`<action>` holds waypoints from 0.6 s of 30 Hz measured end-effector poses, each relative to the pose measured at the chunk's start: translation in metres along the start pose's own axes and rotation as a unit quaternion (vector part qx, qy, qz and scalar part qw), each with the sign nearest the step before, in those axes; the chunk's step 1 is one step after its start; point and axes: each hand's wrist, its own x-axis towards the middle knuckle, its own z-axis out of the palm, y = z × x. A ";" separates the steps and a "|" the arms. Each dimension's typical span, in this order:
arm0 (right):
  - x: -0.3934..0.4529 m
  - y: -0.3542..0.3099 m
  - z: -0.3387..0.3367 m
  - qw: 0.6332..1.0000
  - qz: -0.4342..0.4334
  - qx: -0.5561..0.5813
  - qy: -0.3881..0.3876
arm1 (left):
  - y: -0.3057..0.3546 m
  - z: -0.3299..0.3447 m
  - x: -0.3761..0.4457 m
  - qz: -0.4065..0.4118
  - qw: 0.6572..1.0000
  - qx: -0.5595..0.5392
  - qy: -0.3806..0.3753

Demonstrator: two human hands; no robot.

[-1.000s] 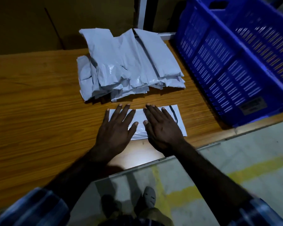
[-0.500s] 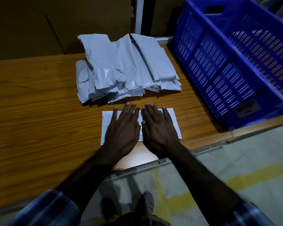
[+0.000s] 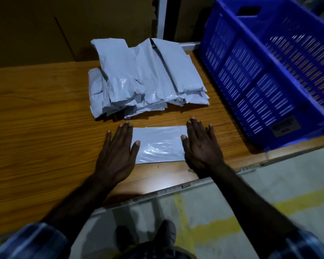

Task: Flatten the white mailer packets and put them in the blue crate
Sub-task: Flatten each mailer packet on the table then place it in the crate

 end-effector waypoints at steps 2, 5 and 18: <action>0.002 -0.022 -0.003 0.999 -0.023 -0.002 0.024 | 0.020 -0.004 0.006 0.017 0.999 -0.005 0.026; 0.005 -0.051 0.003 0.996 -0.075 0.033 0.023 | 0.049 0.005 0.014 0.082 0.996 0.009 0.044; -0.009 0.007 -0.017 0.991 -0.005 0.119 0.066 | -0.022 -0.024 -0.004 0.067 0.996 -0.028 0.050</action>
